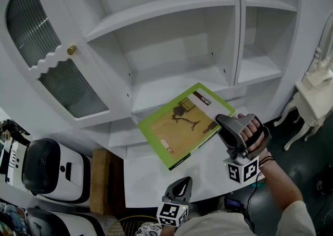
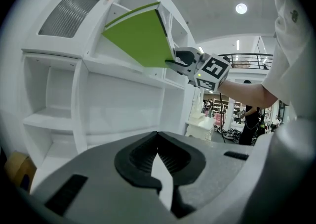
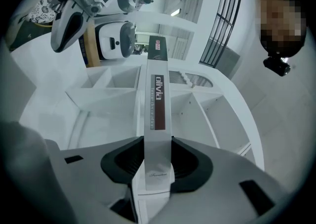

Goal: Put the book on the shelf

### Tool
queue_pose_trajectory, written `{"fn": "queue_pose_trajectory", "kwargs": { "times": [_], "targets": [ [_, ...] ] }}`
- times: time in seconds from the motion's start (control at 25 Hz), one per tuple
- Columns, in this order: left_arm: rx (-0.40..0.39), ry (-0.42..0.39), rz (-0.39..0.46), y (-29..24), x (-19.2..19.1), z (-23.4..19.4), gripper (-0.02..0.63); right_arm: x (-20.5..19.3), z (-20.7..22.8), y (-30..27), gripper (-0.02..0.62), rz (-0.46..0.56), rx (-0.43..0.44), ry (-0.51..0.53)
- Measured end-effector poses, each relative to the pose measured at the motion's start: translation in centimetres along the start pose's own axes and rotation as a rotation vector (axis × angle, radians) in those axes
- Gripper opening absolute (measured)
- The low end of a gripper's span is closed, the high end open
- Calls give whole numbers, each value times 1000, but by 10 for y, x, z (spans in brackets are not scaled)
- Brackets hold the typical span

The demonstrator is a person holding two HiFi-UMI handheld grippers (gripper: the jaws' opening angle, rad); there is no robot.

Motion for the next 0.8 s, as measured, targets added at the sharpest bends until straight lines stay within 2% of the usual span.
{"fn": "queue_pose_trajectory", "kwargs": {
  "times": [0.8],
  "targets": [
    [8, -34, -19, 1, -8, -5, 3, -35, -4, -55, 161, -155, 53, 1]
  ]
}}
Point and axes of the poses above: the fingertips, and each gripper's own axes: y backward along the fingers, z to its right, x out of its top, the point moved 9 cm from there along y, backward along the fingers, and after that the axes turned 3 degrees about x, right-handed, at the moved point
